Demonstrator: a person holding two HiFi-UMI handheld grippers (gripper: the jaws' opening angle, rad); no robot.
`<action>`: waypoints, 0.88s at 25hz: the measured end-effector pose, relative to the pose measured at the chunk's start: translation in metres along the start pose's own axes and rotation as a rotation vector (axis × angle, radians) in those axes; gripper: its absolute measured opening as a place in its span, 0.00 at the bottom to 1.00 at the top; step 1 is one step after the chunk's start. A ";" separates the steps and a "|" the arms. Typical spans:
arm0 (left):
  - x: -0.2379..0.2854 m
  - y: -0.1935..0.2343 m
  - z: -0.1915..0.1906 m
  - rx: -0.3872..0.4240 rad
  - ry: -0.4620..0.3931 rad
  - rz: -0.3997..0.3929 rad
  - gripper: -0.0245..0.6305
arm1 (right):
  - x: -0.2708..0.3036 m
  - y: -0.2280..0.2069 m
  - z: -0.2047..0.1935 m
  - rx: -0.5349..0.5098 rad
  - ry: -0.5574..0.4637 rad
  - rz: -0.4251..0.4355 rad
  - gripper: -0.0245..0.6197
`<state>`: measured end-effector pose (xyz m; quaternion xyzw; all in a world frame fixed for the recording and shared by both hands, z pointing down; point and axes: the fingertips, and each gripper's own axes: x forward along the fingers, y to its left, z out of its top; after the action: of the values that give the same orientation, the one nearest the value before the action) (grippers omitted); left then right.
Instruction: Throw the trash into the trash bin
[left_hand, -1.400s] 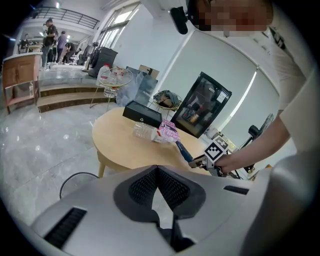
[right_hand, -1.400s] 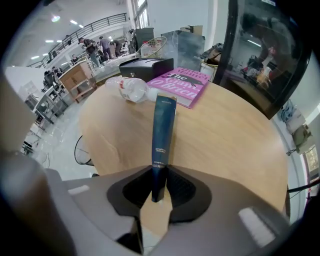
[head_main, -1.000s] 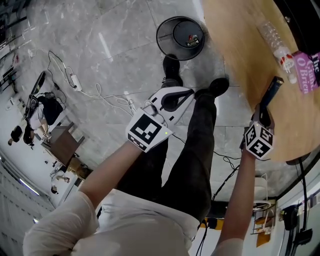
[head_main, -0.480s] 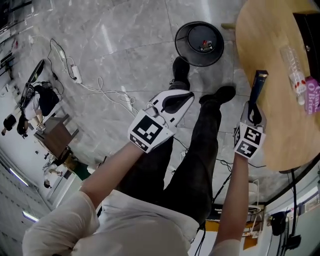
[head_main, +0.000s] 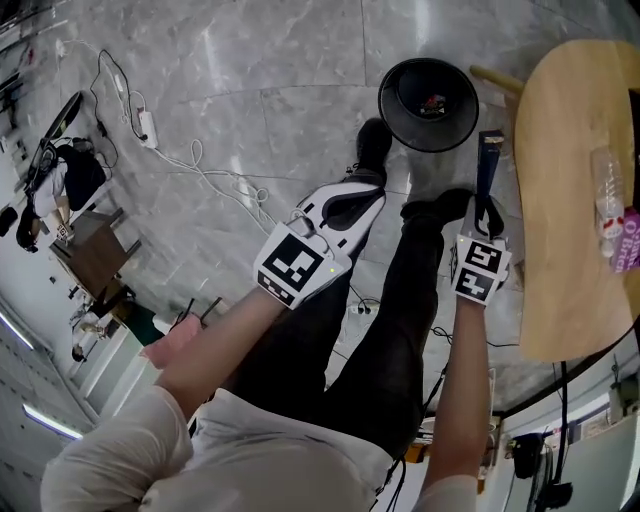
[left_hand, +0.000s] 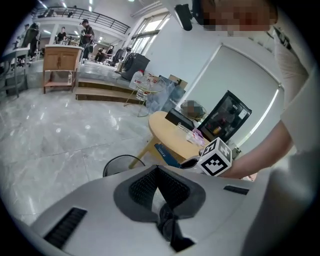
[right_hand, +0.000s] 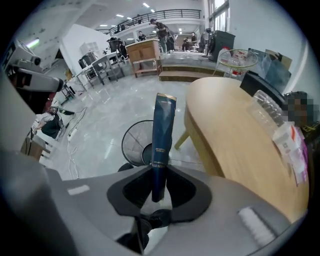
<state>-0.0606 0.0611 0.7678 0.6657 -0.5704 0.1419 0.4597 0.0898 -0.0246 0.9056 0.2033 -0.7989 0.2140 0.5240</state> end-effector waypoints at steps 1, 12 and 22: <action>-0.001 0.007 -0.002 -0.009 -0.004 0.008 0.05 | 0.010 0.006 -0.001 -0.010 0.016 0.011 0.18; -0.001 0.053 -0.025 -0.086 -0.036 0.064 0.05 | 0.096 0.044 -0.020 -0.140 0.159 0.063 0.18; 0.001 0.076 -0.041 -0.151 -0.053 0.087 0.05 | 0.151 0.059 -0.016 -0.233 0.234 0.067 0.21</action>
<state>-0.1139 0.0980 0.8243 0.6074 -0.6197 0.1009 0.4868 0.0137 0.0175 1.0430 0.0879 -0.7581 0.1595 0.6262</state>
